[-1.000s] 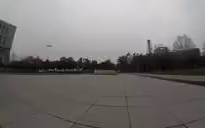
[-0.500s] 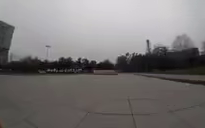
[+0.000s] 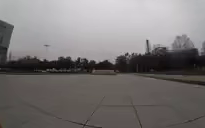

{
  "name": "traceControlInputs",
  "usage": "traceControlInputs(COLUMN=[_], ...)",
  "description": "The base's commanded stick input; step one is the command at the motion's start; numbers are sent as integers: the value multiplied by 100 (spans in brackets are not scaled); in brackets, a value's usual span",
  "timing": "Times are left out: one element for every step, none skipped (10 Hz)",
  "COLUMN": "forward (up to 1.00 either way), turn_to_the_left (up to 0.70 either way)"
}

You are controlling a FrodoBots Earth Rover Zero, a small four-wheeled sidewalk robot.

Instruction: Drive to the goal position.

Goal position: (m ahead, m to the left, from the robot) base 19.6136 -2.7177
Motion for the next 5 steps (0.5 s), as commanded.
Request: traceControlInputs(forward=[70,70,70,70,70], turn_to_the_left=[-1,-1,-1,-1,-1])
